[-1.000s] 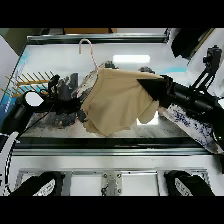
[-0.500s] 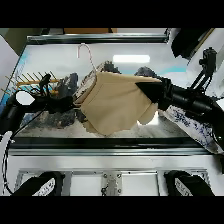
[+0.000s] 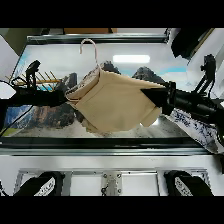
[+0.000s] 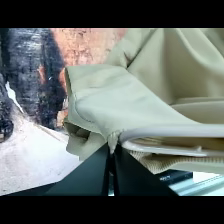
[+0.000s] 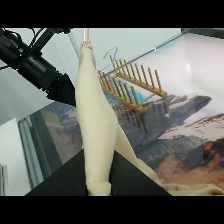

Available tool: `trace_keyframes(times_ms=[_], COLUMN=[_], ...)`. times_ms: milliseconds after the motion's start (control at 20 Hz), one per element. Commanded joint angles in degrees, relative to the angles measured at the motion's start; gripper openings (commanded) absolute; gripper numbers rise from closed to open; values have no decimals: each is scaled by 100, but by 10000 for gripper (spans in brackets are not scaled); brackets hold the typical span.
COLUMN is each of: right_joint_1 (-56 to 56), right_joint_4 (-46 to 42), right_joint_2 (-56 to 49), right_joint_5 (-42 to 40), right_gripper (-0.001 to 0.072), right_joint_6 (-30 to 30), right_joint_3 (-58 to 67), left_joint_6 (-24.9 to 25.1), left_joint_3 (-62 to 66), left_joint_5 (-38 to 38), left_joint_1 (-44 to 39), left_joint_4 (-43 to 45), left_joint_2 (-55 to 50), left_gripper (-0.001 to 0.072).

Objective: Fold the clothes and pants, and hang the long-sleeved shirts on hangers.

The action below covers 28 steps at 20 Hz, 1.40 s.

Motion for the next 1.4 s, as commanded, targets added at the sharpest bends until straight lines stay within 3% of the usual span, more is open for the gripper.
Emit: trace_keyframes(times_ms=[0, 250, 600, 850, 1150, 1350], right_joint_1=[-17, 181, 184, 170, 7, -129], right_joint_4=[540, 1198, 1104, 616, 264, 297], right_joint_2=[0, 9, 4, 11, -2, -2], right_joint_5=[151, 28, -168, 192, 367, 671], right_gripper=[22, 22, 22, 22, 21, 22], right_joint_6=[-284, -737, -883, -686, -612, -769], right_joint_3=[-15, -15, -15, -15, -118, -881], left_joint_6=[66, 70, 70, 68, 70, 70], left_joint_3=[7, 0, 111, 581, 1224, 2063], left_joint_5=[-225, -177, -111, -140, -684, -1228], left_joint_1=[-7, -367, -433, -210, 149, -221], left_joint_4=[-122, -94, -101, 114, 92, 101], left_joint_2=[-107, -577, -723, -723, -723, -717], left_gripper=[19, 19, 19, 19, 19, 19])
